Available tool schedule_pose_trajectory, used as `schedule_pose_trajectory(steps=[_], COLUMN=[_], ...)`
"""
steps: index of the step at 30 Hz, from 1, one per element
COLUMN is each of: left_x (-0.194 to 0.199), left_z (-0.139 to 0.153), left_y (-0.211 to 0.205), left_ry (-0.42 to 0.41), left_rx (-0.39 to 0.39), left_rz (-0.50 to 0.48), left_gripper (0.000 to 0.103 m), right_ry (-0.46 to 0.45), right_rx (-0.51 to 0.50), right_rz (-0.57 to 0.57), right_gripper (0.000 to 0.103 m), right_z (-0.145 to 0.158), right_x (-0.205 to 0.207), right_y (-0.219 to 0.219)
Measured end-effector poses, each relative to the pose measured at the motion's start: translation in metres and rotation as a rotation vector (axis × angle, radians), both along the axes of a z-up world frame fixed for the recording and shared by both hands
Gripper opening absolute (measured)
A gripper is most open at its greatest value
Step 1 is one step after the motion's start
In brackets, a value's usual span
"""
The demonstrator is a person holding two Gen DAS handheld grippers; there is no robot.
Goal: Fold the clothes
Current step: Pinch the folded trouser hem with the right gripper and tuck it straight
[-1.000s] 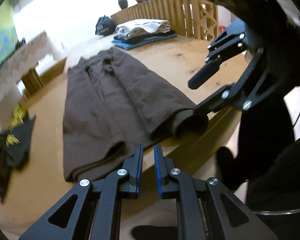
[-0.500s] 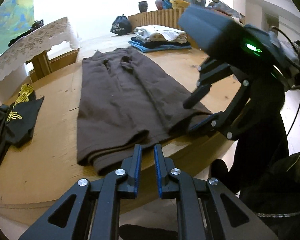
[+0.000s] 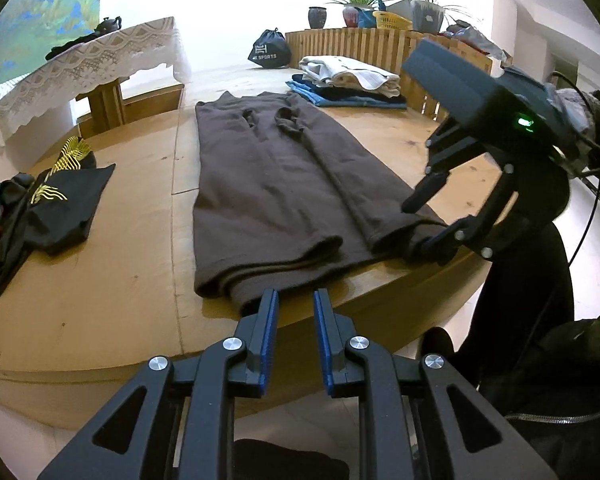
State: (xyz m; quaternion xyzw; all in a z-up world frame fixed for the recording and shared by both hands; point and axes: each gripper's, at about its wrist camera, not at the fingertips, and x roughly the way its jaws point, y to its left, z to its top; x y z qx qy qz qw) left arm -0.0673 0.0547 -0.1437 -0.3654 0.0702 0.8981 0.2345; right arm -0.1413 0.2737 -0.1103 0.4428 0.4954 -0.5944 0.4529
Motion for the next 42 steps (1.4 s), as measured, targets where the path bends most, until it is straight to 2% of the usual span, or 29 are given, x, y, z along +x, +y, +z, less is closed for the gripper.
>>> schedule_pose_trajectory(steps=[3,5,7,12,16,19,21,26,29,33,37,42], left_x=[0.0,0.0,0.0,-0.006,-0.017,-0.028,-0.039,-0.069,-0.088,-0.105,-0.103,-0.089], left_z=[-0.001,-0.002,-0.001,0.002,0.01,0.015,0.015,0.008,-0.002,-0.008,-0.003,-0.018], left_y=[0.001,0.002,0.003,0.007,0.024,0.041,0.058,0.083,0.086,0.086,0.076,0.059], left_ry=[-0.001,-0.002,-0.006,-0.037,-0.054,-0.072,-0.092,-0.123,-0.172,-0.2,-0.152,-0.18], left_rx=[-0.003,0.0,0.01,0.097,0.165,0.201,0.229,0.23,0.263,0.346,0.373,0.398], left_rz=[-0.008,-0.017,-0.025,-0.053,-0.101,-0.135,-0.172,-0.176,-0.171,-0.138,-0.077,0.012], left_gripper=[0.018,0.019,0.019,0.019,0.019,0.027,0.027,0.027,0.027,0.027,0.027,0.027], right_ry=[-0.055,-0.097,-0.163,-0.36,-0.434,-0.486,-0.511,-0.506,-0.488,-0.468,-0.46,-0.474], right_rx=[-0.014,-0.039,-0.1,-0.318,-0.449,-0.536,-0.56,-0.57,-0.572,-0.554,-0.526,-0.452], right_rz=[-0.054,-0.1,-0.169,-0.368,-0.458,-0.516,-0.526,-0.513,-0.493,-0.461,-0.425,-0.383], right_gripper=[0.032,0.021,0.02,0.018,0.018,0.018,0.018,0.018,0.018,0.018,0.018,0.019], right_z=[0.001,0.006,0.015,0.04,0.049,0.055,0.055,0.057,0.053,0.055,0.053,0.032], right_x=[-0.012,-0.023,-0.036,-0.072,-0.082,-0.087,-0.086,-0.087,-0.084,-0.083,-0.081,-0.078], right_y=[-0.001,0.001,0.008,0.043,0.068,0.085,0.087,0.085,0.083,0.078,0.069,0.046])
